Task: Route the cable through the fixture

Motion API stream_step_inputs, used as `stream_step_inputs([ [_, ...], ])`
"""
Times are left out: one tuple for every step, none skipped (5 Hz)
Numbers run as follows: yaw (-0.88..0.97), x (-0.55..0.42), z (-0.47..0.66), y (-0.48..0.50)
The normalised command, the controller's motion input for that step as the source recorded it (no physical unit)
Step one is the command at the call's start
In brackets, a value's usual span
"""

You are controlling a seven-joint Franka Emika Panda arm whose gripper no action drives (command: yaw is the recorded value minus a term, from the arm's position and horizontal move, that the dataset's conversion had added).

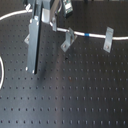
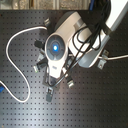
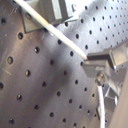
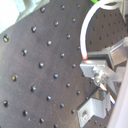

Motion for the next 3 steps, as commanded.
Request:
stream_step_inputs([
  [0.00,0.014,0.00,-0.005],
  [0.06,0.073,-0.13,0.063],
  [0.13,0.163,-0.24,-0.055],
])
